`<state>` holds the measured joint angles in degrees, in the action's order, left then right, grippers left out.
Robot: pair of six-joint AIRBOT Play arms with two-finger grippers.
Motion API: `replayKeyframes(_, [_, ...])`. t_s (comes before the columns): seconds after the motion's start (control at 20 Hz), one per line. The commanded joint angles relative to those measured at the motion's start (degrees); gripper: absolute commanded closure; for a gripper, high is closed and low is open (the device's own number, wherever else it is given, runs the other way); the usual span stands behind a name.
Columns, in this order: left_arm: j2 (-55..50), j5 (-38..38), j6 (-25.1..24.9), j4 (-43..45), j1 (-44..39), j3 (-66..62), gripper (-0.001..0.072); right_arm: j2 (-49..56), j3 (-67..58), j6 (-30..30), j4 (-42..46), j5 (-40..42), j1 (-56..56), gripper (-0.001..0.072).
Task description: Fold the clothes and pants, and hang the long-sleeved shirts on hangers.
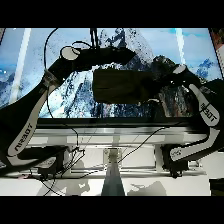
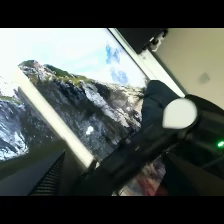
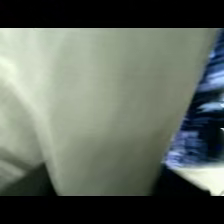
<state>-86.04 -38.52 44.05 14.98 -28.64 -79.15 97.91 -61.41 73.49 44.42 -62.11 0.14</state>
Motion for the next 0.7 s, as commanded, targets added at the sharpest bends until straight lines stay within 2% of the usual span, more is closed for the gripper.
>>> replayKeyframes(0.0, [-0.02,-0.15,-0.02,0.0,0.85,-0.02,0.0007,1.6,-0.72,-5.79,-14.01,6.45,5.35,0.0589])
replayKeyframes(0.05, [0.17,-0.42,-0.02,0.37,1.68,-0.02,0.0021,1.51,-2.54,-5.77,-14.43,6.43,5.75,0.0685])
replayKeyframes(0.1, [0.79,-0.61,0.02,2.64,2.47,-0.02,0.0058,1.09,-4.74,-5.75,-13.55,5.57,5.62,0.0685])
replayKeyframes(0.2, [3.43,-1.97,0.09,13.46,4.15,-0.02,0.0186,-1.42,-9.79,-5.64,-9.81,3.98,3.61,0.0685])
replayKeyframes(0.25, [5.27,-3.58,0.09,19.19,5.11,-0.02,0.038,-3.58,-12.2,-5.57,-7.32,3.65,1.97,0.0685])
replayKeyframes(0.3, [7.08,-5.6,0.07,23.87,6.05,-0.02,0.0663,-5.99,-14.14,-4.85,-4.48,3.67,0.2,0.0685])
replayKeyframes(0.35, [9.09,-7.39,0.31,28.46,7.15,-0.02,0.0688,-8.76,-15.87,-2.62,-0.94,3.76,-2.05,0.0685])
replayKeyframes(0.45, [12.74,-10.16,2.01,33.9,9.49,-0.02,0.0688,-14.43,-18.25,3.58,5.81,3.15,-7.34,0.0685])
replayKeyframes(0.65, [19.02,-13.92,6.14,34.73,13.94,-0.02,0.0688,-26.53,-18.58,11.8,17.42,-1.14,-20.81,0.0685])
